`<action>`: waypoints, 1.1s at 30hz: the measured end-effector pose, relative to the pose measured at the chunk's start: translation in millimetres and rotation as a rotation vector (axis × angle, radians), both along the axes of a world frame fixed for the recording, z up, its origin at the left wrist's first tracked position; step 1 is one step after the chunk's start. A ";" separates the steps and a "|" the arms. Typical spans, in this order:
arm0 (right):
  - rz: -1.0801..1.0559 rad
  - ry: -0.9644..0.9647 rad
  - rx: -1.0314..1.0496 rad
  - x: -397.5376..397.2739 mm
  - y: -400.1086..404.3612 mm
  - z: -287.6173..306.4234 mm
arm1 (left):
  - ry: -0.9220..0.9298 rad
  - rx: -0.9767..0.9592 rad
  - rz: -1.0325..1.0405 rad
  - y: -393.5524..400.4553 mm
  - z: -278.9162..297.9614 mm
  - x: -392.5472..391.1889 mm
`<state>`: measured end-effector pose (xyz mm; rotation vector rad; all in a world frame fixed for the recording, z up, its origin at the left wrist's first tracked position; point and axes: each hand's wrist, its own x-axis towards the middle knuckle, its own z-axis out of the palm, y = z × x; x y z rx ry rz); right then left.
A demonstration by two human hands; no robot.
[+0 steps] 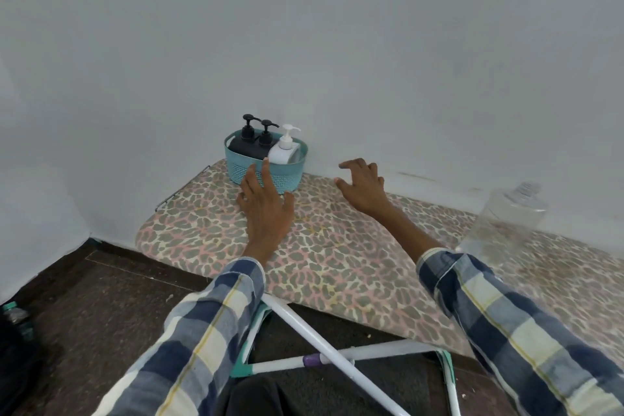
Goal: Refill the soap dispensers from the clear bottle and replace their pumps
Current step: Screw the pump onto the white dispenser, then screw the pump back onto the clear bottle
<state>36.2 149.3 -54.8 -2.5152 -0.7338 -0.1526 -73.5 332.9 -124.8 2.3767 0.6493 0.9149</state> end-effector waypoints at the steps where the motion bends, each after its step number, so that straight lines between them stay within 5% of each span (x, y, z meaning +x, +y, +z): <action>1: -0.034 0.018 0.010 -0.1 -18.9 -0.6 | 0.007 0.009 -0.006 -3.4 0.2 -1.0; 14: -0.248 0.141 -0.071 -24.7 -153.2 -14.0 | 0.104 -0.067 -0.496 -179.9 -2.2 10.2; 17: -0.266 0.167 -0.003 -27.7 -159.8 -23.1 | 0.128 0.083 -0.544 -188.2 -6.9 10.6; 24: -0.256 0.209 0.068 -29.0 -151.1 -34.1 | 0.092 0.064 -0.552 -187.2 -7.8 6.3; 33: -0.276 0.044 0.572 -38.9 -166.0 16.3 | -0.018 -0.097 -0.547 -187.1 -0.3 10.9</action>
